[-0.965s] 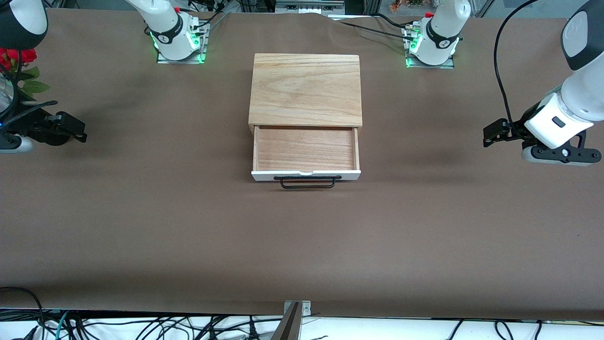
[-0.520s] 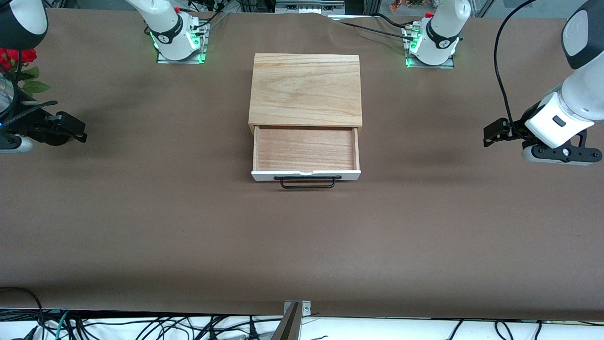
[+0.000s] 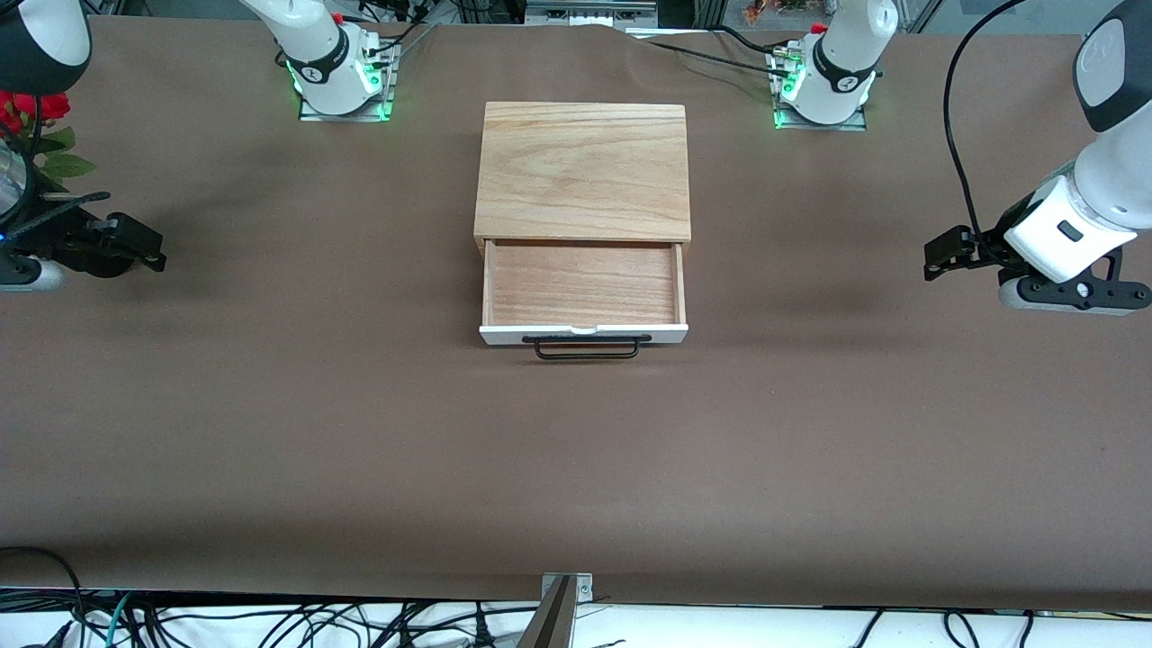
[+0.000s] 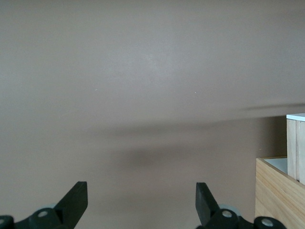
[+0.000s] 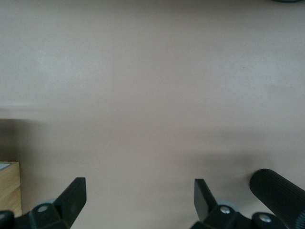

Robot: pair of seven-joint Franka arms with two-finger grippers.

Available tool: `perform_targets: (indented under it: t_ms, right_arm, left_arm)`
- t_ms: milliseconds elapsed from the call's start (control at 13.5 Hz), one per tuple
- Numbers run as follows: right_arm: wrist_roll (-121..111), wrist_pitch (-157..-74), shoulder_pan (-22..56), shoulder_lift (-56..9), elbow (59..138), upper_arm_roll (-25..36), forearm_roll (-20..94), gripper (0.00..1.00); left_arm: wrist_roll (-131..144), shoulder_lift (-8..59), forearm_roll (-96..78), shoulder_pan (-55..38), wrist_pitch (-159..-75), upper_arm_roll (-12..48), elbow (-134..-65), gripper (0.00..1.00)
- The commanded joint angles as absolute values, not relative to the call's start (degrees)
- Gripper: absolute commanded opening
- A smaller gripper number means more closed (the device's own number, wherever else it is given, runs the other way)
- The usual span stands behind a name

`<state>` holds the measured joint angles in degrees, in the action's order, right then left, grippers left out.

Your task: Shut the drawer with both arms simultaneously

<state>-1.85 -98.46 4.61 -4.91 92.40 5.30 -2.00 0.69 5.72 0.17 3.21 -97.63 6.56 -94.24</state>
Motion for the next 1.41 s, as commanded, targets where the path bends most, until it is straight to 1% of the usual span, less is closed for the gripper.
perform_targets:
  t_ms: [0,743,965,1114,1337]
  right_arm:
    - [-1.23,-97.91,4.39,-4.75,92.29,4.83,-2.81,1.0]
    - [-1.23,-97.91,4.31,-4.83,92.29,4.92,-2.64,1.0]
    - [-0.97,-97.91,5.44,-8.86,92.37,4.83,-2.37,1.0]
    - [-0.97,-98.78,8.33,-10.36,92.37,4.75,-2.2,1.0]
    - [-0.62,-102.82,11.85,-13.61,92.29,4.75,-1.76,1.0]
  left_arm:
    - [1.23,5.01,1.05,3.6,-97.82,7.03,-94.48,1.0]
    - [1.23,4.92,1.67,3.6,-97.91,8.17,-94.48,1.0]
    - [1.32,4.92,1.67,3.69,-98.0,8.26,-94.39,1.0]
    - [1.32,4.92,1.67,3.69,-98.0,8.17,-94.39,1.0]
    - [1.32,5.01,0.97,3.43,-98.09,8.35,-94.31,1.0]
